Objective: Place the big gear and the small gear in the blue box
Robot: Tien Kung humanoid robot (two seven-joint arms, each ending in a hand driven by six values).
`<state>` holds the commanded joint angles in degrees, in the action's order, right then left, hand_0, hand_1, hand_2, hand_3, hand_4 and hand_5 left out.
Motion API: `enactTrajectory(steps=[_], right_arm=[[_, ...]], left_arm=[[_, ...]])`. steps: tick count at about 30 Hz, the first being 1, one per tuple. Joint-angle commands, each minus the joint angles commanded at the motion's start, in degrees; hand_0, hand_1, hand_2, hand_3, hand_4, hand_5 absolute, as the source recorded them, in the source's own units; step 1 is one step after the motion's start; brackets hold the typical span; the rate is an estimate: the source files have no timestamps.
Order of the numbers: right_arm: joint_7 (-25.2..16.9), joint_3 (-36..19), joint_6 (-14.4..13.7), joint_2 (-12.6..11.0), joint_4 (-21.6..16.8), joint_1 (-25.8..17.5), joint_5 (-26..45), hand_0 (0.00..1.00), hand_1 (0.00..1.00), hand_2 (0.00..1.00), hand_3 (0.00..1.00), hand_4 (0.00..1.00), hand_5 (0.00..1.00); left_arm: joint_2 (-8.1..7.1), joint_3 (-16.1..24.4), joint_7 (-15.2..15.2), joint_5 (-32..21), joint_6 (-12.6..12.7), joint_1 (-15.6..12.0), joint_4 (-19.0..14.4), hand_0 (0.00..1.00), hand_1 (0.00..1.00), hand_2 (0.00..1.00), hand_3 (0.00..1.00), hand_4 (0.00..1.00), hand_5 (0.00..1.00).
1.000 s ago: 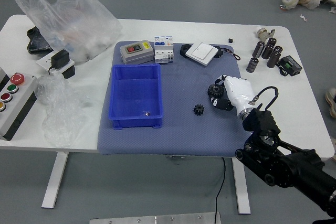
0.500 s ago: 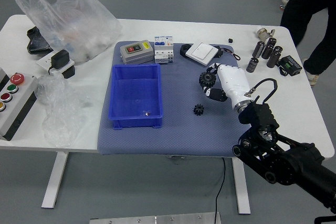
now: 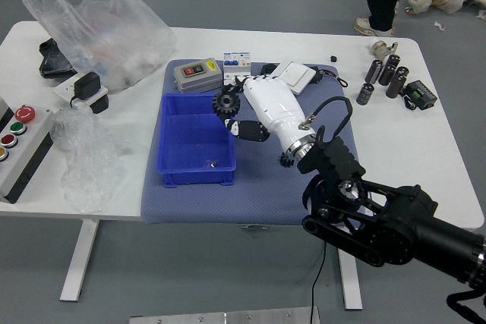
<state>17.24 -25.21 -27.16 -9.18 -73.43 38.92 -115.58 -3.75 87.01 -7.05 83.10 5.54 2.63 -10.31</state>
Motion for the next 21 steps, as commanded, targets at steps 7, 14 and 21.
enactTrajectory(steps=[7, 14, 21], right_arm=[[-1.47, 4.77, 1.23, 2.43, 5.33, 2.51, 0.40, 0.696, 0.690, 0.631, 0.618, 0.529, 0.049], [-1.02, 5.75, 4.27, 3.10, 9.94, 2.69, -1.58, 0.743, 0.783, 0.752, 0.661, 0.517, 0.162], [-0.74, 6.04, 6.02, 3.09, 10.21, 2.56, -2.58, 0.773, 0.836, 0.823, 0.748, 0.672, 0.239]], left_arm=[[-0.10, -0.15, 0.00, -0.01, -0.01, 0.06, 0.00, 0.640, 0.614, 0.599, 0.649, 0.639, 0.315], [-0.10, -0.12, -0.05, 0.06, -0.02, 0.02, 0.00, 0.640, 0.615, 0.600, 0.649, 0.638, 0.316], [-0.09, -0.24, 0.00, 0.05, -0.03, 0.05, 0.00, 0.639, 0.614, 0.599, 0.649, 0.639, 0.315]])
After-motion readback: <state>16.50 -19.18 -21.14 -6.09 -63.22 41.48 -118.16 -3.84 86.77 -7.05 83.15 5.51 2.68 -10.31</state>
